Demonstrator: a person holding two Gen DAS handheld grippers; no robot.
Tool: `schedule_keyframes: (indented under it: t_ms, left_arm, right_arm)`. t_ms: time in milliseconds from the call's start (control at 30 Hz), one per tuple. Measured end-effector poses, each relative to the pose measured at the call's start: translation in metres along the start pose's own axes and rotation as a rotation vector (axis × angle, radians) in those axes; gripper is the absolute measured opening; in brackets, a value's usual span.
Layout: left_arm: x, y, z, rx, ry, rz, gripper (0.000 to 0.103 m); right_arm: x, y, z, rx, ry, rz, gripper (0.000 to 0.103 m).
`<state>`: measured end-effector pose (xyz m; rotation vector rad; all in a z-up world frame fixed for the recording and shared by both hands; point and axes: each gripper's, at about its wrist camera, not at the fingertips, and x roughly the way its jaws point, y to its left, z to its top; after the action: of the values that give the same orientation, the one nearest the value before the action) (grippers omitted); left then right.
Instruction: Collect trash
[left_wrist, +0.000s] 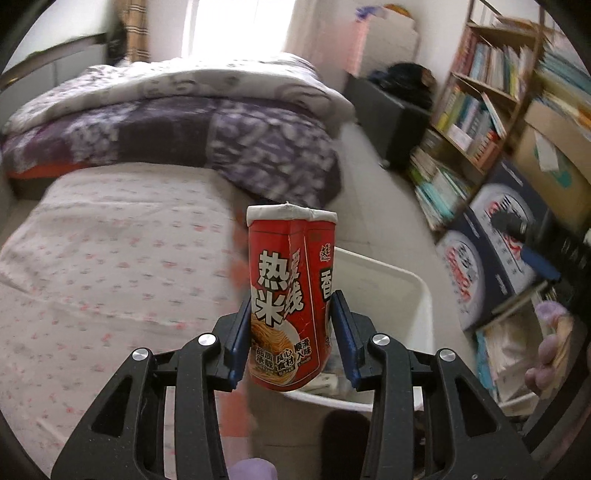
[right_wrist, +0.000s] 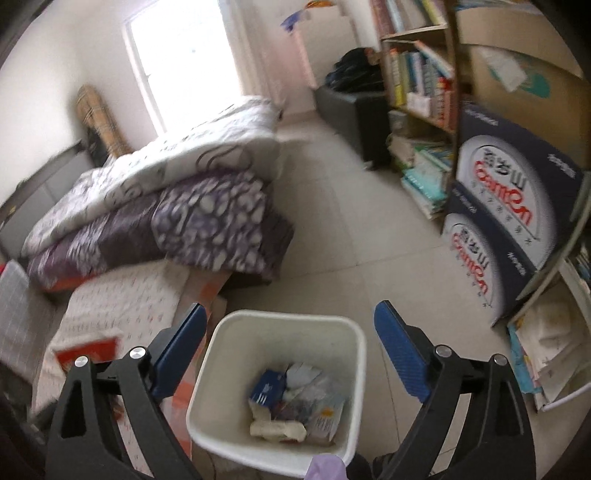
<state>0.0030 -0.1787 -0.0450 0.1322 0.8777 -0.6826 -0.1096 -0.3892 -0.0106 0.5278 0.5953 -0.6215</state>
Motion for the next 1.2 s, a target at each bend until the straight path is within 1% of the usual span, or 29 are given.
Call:
schedule_keyframes:
  t_ms: [133, 233, 300, 333, 400, 500, 533, 600, 733, 833, 900, 967, 1033, 1067, 1100, 1200]
  left_arm:
    - [0.026, -0.032, 0.001, 0.023, 0.049, -0.06, 0.042]
    - [0.036, -0.049, 0.003, 0.047, 0.069, -0.085, 0.049]
    - [0.04, -0.058, 0.006, 0.06, 0.078, -0.088, 0.066]
    - [0.038, -0.061, 0.007, 0.063, 0.073, -0.084, 0.07]
    - [0.033, -0.062, 0.008, 0.067, 0.052, -0.064, 0.083]
    - [0.018, -0.055, 0.007, 0.083, 0.013, -0.009, 0.092]
    - [0.013, -0.053, 0.006, 0.085, 0.004, 0.012, 0.093]
    - [0.0, -0.041, 0.004, 0.075, -0.023, 0.05, 0.093]
    - [-0.034, -0.018, -0.005, 0.069, -0.107, 0.147, 0.096]
    - [-0.064, -0.002, -0.014, 0.094, -0.195, 0.251, 0.096]
    - [-0.087, 0.008, -0.024, 0.098, -0.28, 0.314, 0.096]
    - [-0.111, 0.023, -0.036, 0.051, -0.358, 0.347, 0.096]
    - [-0.127, 0.039, -0.045, -0.01, -0.405, 0.358, 0.096]
    - [-0.132, 0.045, -0.048, -0.028, -0.409, 0.36, 0.096]
    - [-0.137, 0.054, -0.051, -0.047, -0.395, 0.37, 0.096]
    - [-0.147, 0.076, -0.061, -0.097, -0.362, 0.427, 0.096]
  right_arm:
    - [-0.011, -0.024, 0.01, 0.095, -0.049, -0.018, 0.092]
    - [-0.015, -0.039, 0.014, 0.15, -0.067, -0.031, 0.092]
    - [-0.017, -0.045, 0.014, 0.178, -0.072, -0.032, 0.092]
    - [-0.018, -0.046, 0.014, 0.186, -0.074, -0.03, 0.092]
    - [-0.019, -0.045, 0.014, 0.185, -0.077, -0.031, 0.093]
    - [-0.024, -0.038, 0.011, 0.168, -0.087, -0.031, 0.093]
    - [-0.026, -0.034, 0.01, 0.162, -0.092, -0.023, 0.095]
    - [-0.031, -0.024, 0.006, 0.141, -0.103, -0.017, 0.096]
    - [-0.04, 0.008, -0.008, 0.034, -0.114, -0.037, 0.096]
    - [-0.052, 0.033, -0.028, -0.037, -0.131, -0.042, 0.096]
    - [-0.059, 0.045, -0.042, -0.067, -0.145, -0.034, 0.096]
    - [-0.069, 0.063, -0.061, -0.107, -0.167, -0.008, 0.096]
    - [-0.077, 0.077, -0.074, -0.144, -0.199, 0.005, 0.096]
    - [-0.08, 0.084, -0.08, -0.162, -0.214, 0.014, 0.096]
    - [-0.084, 0.092, -0.087, -0.179, -0.225, 0.026, 0.096]
    - [-0.092, 0.112, -0.103, -0.217, -0.256, 0.075, 0.096]
